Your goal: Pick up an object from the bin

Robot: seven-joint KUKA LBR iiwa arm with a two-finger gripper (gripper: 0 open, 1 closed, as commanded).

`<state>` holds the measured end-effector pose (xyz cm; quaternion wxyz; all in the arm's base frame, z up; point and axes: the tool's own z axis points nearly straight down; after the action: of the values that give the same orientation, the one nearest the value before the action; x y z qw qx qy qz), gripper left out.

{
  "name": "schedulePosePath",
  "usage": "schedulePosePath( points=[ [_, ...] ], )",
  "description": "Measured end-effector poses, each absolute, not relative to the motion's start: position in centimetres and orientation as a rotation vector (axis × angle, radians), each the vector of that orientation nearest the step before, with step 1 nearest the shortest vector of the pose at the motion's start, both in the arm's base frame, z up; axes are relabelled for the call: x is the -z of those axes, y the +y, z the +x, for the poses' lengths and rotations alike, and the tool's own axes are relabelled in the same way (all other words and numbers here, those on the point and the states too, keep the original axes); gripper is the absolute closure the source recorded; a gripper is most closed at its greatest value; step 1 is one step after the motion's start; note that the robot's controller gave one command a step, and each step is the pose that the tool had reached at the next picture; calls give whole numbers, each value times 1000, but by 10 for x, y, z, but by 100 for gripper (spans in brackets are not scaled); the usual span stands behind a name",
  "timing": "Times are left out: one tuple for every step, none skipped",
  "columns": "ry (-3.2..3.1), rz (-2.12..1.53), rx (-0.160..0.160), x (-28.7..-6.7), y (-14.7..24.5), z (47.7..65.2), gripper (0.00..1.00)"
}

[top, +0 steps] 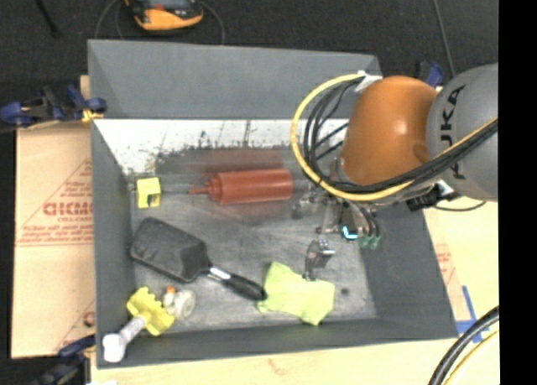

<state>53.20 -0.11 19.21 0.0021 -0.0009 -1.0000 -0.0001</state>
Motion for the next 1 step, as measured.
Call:
schedulePosePath(
  points=[
    [-3145,-3,0,-196,-1,534,0]
  ],
)
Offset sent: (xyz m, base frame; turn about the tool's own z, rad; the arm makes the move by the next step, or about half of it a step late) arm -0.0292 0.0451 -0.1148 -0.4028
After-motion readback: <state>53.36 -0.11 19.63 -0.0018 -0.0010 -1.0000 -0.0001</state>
